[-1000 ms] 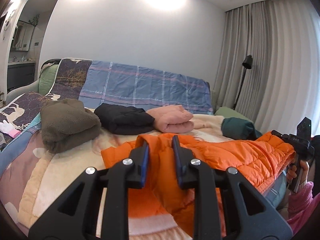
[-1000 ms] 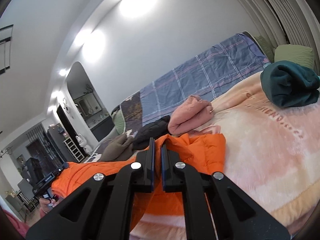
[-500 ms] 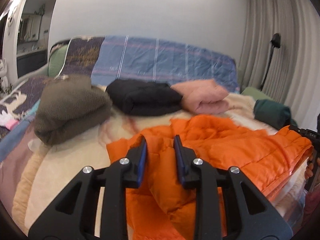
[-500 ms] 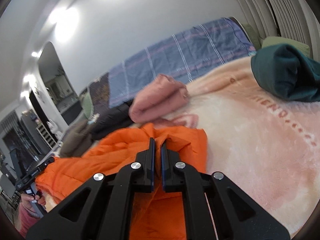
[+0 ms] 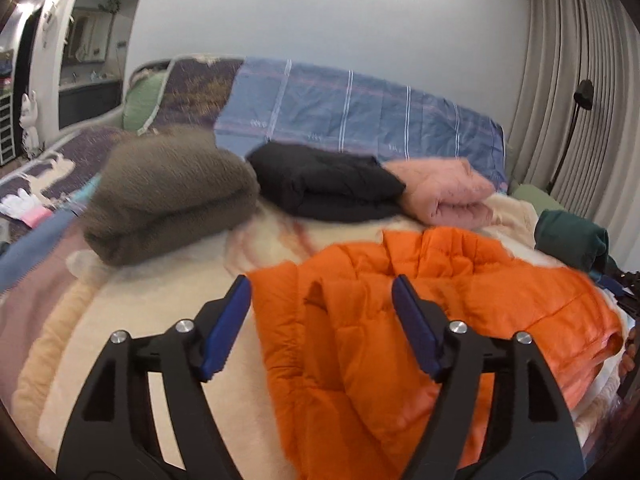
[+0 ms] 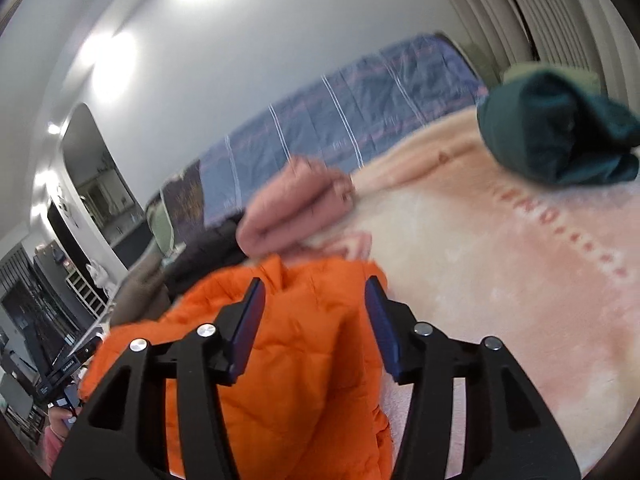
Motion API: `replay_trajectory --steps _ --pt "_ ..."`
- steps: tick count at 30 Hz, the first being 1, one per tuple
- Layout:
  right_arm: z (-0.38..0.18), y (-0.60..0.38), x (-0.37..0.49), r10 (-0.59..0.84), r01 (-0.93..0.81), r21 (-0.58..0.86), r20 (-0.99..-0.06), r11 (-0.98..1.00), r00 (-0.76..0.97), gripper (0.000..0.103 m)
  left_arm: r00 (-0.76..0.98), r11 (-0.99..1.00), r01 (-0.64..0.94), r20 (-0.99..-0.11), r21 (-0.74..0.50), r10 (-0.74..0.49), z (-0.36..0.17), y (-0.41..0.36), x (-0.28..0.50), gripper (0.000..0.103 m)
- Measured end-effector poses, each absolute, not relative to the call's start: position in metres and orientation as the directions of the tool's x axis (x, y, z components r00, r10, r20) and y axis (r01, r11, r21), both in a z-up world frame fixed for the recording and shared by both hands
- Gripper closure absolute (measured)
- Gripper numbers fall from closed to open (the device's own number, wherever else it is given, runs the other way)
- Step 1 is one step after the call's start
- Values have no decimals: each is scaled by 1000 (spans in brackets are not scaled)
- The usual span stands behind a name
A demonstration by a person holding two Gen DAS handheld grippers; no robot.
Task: Fold large clothes
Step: 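Pinch the folded jacket with both grippers and flatten it on the bed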
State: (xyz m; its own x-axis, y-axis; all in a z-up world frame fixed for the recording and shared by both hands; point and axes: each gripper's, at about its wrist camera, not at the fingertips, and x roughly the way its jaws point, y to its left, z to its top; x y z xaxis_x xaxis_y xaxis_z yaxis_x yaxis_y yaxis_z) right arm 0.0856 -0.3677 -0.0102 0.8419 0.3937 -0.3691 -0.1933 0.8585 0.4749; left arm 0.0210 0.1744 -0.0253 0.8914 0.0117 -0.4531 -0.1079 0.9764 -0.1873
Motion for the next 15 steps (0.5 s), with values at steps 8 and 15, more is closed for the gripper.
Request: replay_trajectory --steps 8,15 --pt "10 -337 13 442 -393 202 -409 897 798 36 932 994 104 -343 -44 -113 14 121 -55 23" --pt "-29 -299 -7 433 -479 83 -582 874 689 35 834 934 340 -493 107 -247 -14 53 -76 23"
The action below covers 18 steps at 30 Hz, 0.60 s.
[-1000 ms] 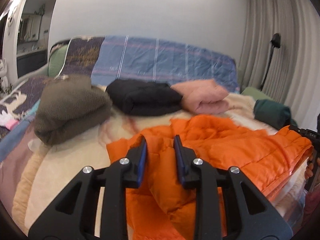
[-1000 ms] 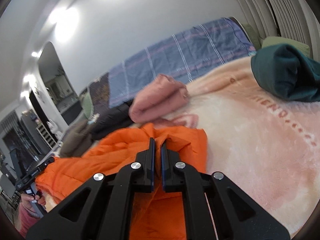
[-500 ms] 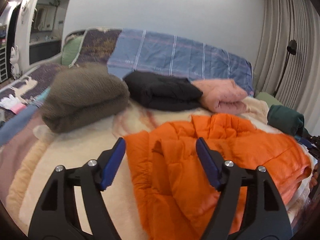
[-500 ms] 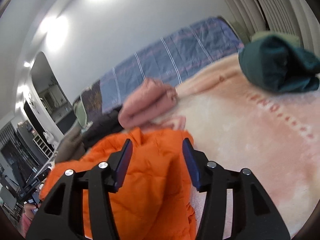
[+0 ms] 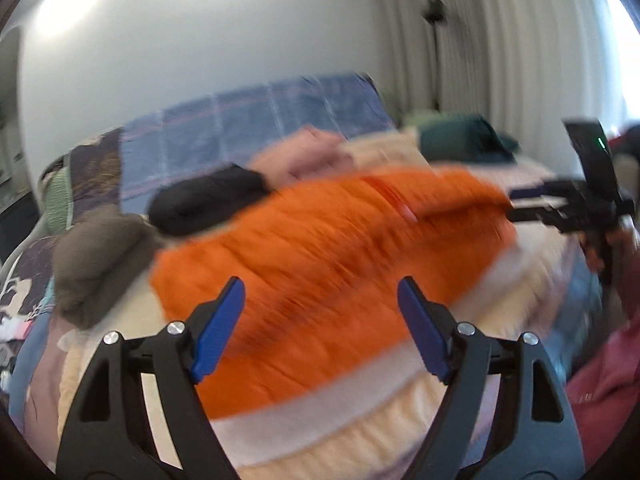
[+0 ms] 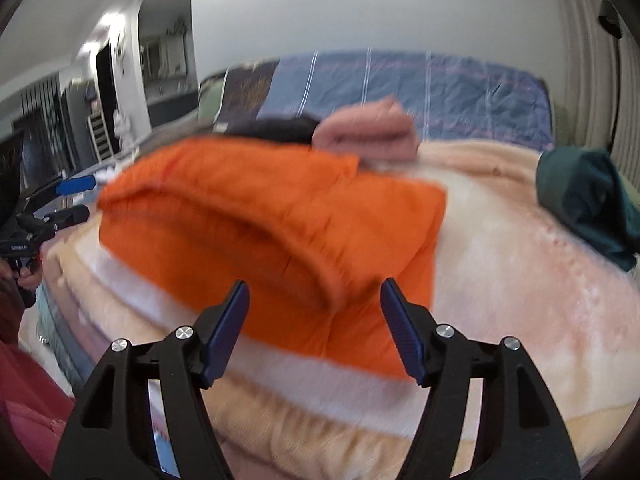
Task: Fold large clothes
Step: 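Pinch the folded jacket with both grippers and flatten it on the bed, then grasp the orange jacket's hem with both grippers and lift it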
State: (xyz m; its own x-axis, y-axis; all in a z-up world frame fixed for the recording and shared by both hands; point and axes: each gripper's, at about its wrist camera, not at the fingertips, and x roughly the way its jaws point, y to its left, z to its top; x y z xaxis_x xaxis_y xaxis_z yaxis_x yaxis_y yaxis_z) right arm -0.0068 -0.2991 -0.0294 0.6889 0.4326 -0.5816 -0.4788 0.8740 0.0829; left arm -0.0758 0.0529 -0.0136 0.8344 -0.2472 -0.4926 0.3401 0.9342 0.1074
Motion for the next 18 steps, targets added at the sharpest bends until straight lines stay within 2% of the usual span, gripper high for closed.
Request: replay_trajectory --steps 4,8,12,18 --pt "-47 -285 -5 403 -480 55 -632 876 662 35 761 928 367 -595 66 -259 -42 42 -60 26" --pt "-47 -277 0 403 -488 39 -622 872 671 35 725 932 363 -634 20 -269 -57 47 -45 31" --pt "-40 -267 9 402 -494 8 -591 869 699 35 736 942 337 -625 6 -259 -56 53 -28 31" --pt "-5 -266 37 365 -451 -58 -498 891 786 35 805 953 299 -547 42 -228 -25 59 -10 31"
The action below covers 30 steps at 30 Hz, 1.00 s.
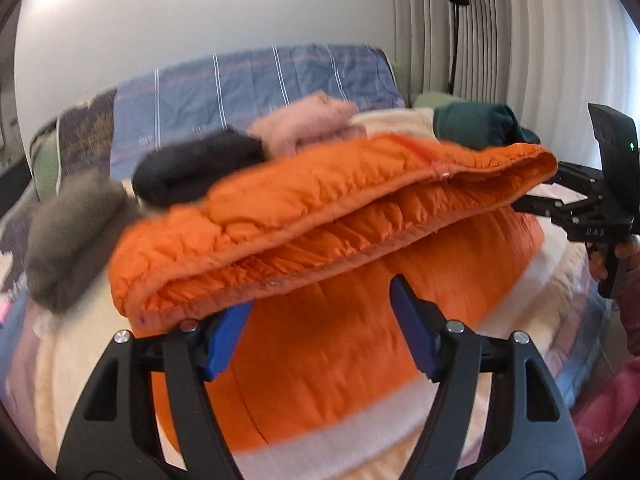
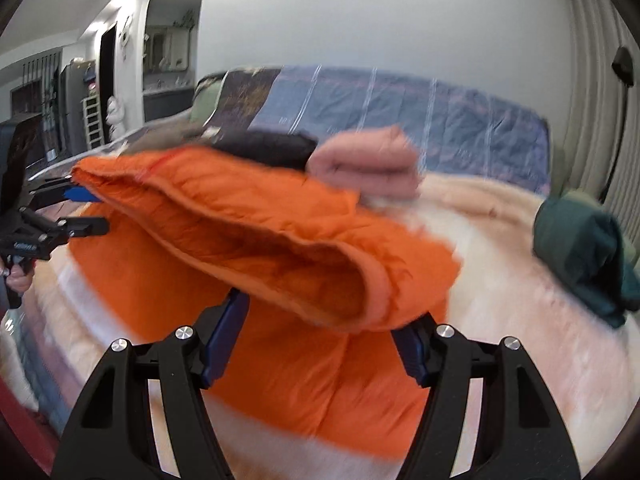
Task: Fold large clothes
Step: 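Grasp the orange jacket's hem with both grippers and lift it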
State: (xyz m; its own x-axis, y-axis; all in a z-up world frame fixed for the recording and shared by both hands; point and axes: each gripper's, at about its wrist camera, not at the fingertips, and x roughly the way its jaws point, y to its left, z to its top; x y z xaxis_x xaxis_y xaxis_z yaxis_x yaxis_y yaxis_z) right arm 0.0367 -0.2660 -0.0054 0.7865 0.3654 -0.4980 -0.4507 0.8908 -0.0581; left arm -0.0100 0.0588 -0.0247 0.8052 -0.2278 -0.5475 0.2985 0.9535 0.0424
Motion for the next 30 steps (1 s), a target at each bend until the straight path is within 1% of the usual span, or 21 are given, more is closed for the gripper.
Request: replay_trajectory --steps 2,3,4,6,8,10,14,18,19,20,21,22,24,26,28,30 --pt "9 -271 56 327 -396 -57 -460 917 825 35 835 955 284 -511 87 -202 -9 57 2 29" --pt "15 -273 67 304 -363 -48 -446 931 841 33 846 957 274 -497 99 -191 -4 58 9 26" --pt "20 -277 77 282 -329 -34 -437 944 854 30 857 960 259 -483 103 -179 3 59 19 26" --pt "25 -284 99 252 -269 24 -438 963 863 29 867 968 231 -471 95 -161 12 62 37 25" --pt "23 -288 116 267 -248 103 -461 963 846 29 871 976 202 -471 78 -142 16 66 58 24" --pt "18 -283 129 286 -247 144 -484 958 827 29 861 980 191 -488 53 -141 15 70 77 24" --pt "4 -265 151 268 -248 111 -536 962 801 29 829 984 177 -543 32 -131 2 73 109 23" --pt "-17 -266 175 259 -213 149 -612 966 747 29 791 985 161 -604 56 -95 -21 70 132 21" --pt "-25 -268 181 237 -187 146 -636 971 735 29 780 985 156 -622 75 -76 -31 69 137 20" --pt "-39 -270 190 183 -140 119 -671 983 718 29 773 985 151 -631 83 -65 -36 70 142 18" --pt "-54 -271 196 134 -101 88 -700 991 701 25 759 985 147 -649 86 -57 -47 71 147 16" --pt "-72 -275 201 127 -79 100 -722 992 680 20 751 986 148 -657 73 -64 -54 73 150 16" --pt "-81 -279 201 130 -51 130 -727 990 674 18 750 988 151 -650 -8 -120 -62 80 154 14" --pt "-80 -274 197 78 -40 71 -722 997 687 17 748 989 140 -649 -50 -138 -67 87 153 12" --pt "-79 -269 195 58 -40 42 -718 998 694 16 747 989 130 -649 -69 -143 -71 88 150 11" --pt "-74 -274 195 72 -42 60 -725 997 685 16 748 992 116 -652 -55 -124 -69 88 145 11"
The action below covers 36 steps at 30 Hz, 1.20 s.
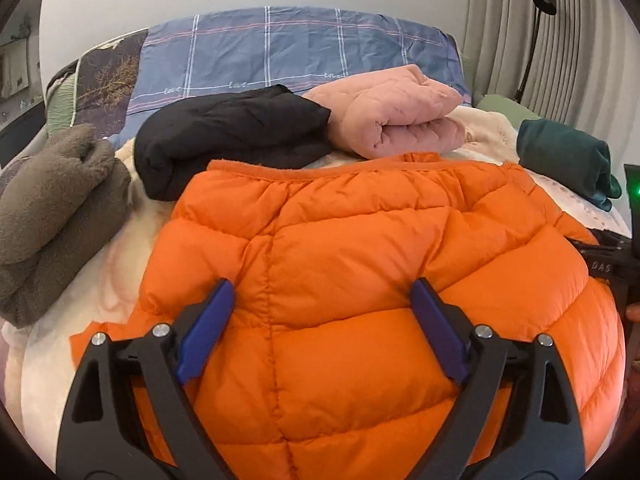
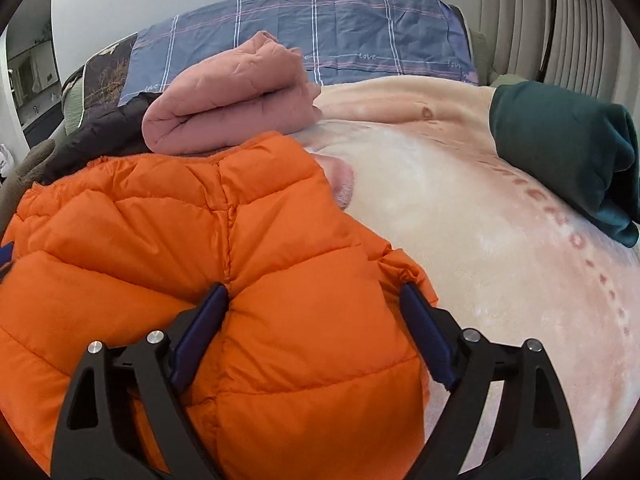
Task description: Fold large clothes
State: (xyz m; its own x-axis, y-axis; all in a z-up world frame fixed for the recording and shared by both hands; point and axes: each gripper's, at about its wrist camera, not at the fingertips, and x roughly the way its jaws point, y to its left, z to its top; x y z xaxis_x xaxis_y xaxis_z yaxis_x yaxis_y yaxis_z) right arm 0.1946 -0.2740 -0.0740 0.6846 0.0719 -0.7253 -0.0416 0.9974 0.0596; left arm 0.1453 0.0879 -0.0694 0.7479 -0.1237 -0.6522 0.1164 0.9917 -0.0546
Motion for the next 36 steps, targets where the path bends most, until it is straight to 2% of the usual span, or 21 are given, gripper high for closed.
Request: replay_trajectory --steps 2,5,9,12,14,15,16,17,20,36 --pt "-62 -284 194 113 -27 129 -725 991 679 17 751 995 99 -653 -34 -97 -61 87 143 12" --pt "-31 -280 189 194 -65 212 -670 975 717 17 786 992 112 -606 -61 -126 -33 83 139 13" --pt "0 -240 205 221 -162 151 -631 975 744 17 800 995 93 -593 -26 -90 -5 63 157 13" --pt "-8 -213 234 212 -169 130 -671 977 711 17 759 998 56 -651 38 -18 -13 44 187 13" --pt "-37 -202 257 140 -137 64 -728 989 671 13 714 991 4 -694 135 91 -36 37 207 13" --pt "-59 -201 267 117 -130 45 -770 990 627 6 692 983 -12 -708 183 141 -49 35 214 10" --pt "-78 -204 273 136 -130 73 -793 989 594 2 670 984 -17 -728 179 144 -66 38 220 8" --pt "-84 -213 275 177 -115 135 -784 984 594 2 663 995 -19 -744 94 83 -73 47 223 8" --pt "-86 -216 270 173 -121 125 -778 985 604 2 659 1000 -18 -752 -6 7 -80 63 223 6" --pt "-95 -205 270 115 -110 58 -762 992 637 1 669 999 -24 -744 -31 -7 -94 65 219 5"
